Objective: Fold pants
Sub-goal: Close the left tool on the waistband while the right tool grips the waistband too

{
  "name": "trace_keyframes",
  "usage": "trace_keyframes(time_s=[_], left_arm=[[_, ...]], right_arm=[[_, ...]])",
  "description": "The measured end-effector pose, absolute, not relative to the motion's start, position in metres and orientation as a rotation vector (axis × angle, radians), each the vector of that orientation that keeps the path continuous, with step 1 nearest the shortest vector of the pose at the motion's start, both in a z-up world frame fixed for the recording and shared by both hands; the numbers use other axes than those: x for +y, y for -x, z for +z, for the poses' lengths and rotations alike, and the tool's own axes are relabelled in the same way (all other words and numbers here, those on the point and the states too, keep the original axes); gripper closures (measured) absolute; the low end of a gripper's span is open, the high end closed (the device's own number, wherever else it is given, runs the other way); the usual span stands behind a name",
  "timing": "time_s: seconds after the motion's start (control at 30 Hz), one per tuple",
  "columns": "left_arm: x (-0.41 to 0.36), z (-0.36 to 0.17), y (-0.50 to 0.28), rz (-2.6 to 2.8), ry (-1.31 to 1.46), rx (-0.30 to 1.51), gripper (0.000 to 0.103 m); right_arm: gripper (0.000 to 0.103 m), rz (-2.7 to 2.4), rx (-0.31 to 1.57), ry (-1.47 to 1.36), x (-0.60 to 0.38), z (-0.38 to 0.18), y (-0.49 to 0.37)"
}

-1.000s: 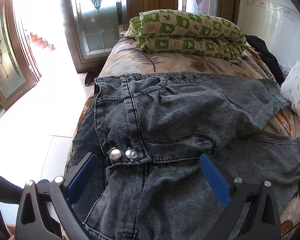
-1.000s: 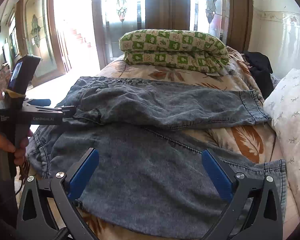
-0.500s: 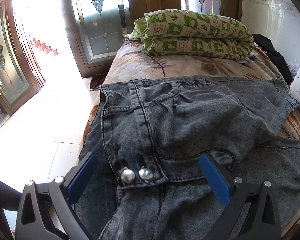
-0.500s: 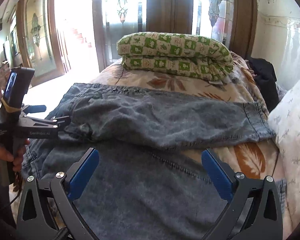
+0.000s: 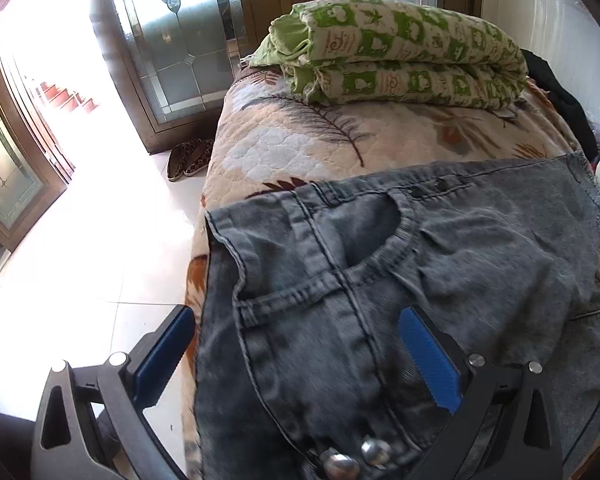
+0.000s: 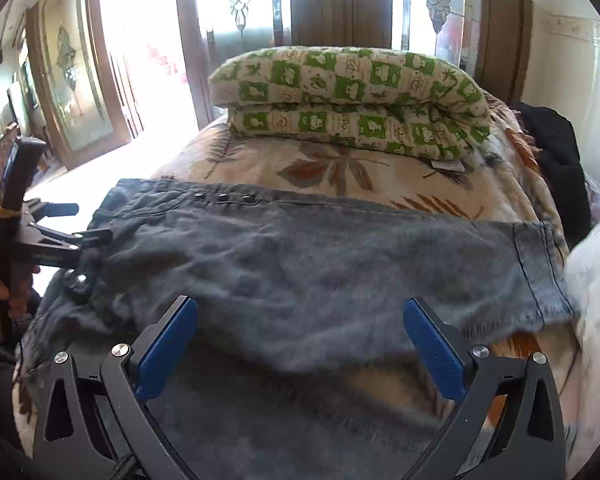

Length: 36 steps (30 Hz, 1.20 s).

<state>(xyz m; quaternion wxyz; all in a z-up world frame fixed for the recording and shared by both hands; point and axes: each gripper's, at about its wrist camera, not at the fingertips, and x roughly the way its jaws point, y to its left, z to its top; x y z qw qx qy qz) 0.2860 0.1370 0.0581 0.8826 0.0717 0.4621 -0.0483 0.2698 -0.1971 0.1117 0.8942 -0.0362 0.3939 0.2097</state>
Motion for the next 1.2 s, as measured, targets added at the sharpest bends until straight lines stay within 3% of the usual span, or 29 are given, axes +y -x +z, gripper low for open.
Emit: trace_keyframes(time_s=[0.57, 0.93, 1.1, 1.2], left_arm=[[0.173, 0.034, -0.353, -0.192, 0.004, 1.098, 0.000], [0.180, 0.020, -0.367, -0.202, 0.006, 1.108, 0.000], [0.188, 0.014, -0.378, -0.199, 0.081, 1.091, 0.000], [0.189, 0.012, -0.380, -0.201, 0.099, 1.082, 0.000]], right_arm=[[0.000, 0.431, 0.945, -0.036, -0.200, 0.077, -0.387], [0.000, 0.584, 1.069, 0.298, -0.171, 0.046, -0.454], [0.000, 0.609, 1.073, 0.273, -0.175, 0.032, -0.460], [0.013, 0.628, 1.051, 0.280, -0.178, 0.033, -0.456]])
